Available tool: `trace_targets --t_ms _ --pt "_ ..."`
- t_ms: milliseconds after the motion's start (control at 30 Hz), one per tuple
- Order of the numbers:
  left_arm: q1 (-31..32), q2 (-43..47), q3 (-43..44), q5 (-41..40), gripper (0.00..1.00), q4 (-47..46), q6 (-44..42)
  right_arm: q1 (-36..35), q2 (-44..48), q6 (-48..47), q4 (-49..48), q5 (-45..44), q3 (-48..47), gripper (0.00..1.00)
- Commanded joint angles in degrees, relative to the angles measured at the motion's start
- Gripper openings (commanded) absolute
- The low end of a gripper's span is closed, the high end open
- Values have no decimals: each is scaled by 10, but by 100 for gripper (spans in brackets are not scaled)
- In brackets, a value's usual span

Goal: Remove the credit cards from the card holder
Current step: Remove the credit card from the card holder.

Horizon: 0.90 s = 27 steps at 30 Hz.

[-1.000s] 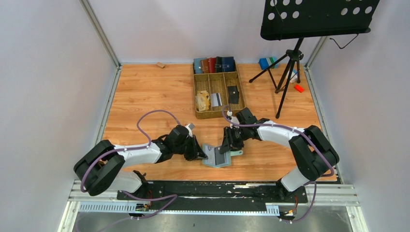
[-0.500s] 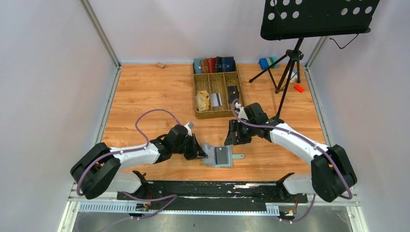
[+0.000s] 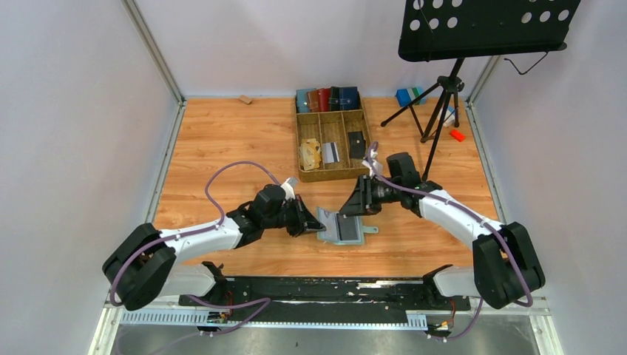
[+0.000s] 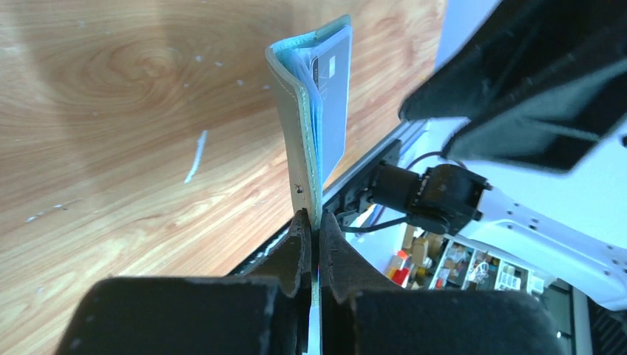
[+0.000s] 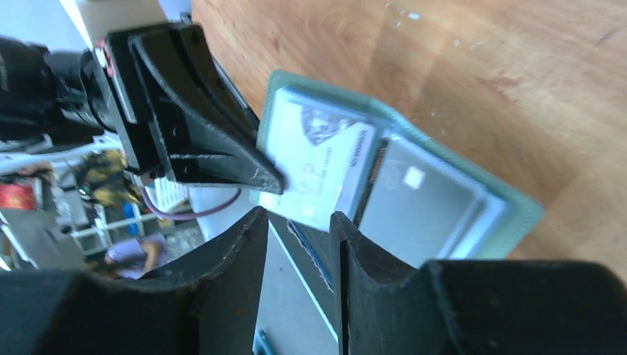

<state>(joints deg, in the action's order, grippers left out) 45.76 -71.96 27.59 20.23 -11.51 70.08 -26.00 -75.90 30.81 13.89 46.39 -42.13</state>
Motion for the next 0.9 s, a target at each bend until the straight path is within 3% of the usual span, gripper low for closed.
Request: trace_targets --t_ms 0,367,700,867 --pt "2 39 17 -1 0 -65 41 45 11 50 -61 94 5 38" --pt "1 20 23 16 0 -192 105 68 16 46 -28 159 14 41" --pt "0 -7 22 24 0 -294 145 87 19 39 9 148 17 39" --pt "-1 -10 20 24 0 -318 155 100 26 66 -16 153 33 45"
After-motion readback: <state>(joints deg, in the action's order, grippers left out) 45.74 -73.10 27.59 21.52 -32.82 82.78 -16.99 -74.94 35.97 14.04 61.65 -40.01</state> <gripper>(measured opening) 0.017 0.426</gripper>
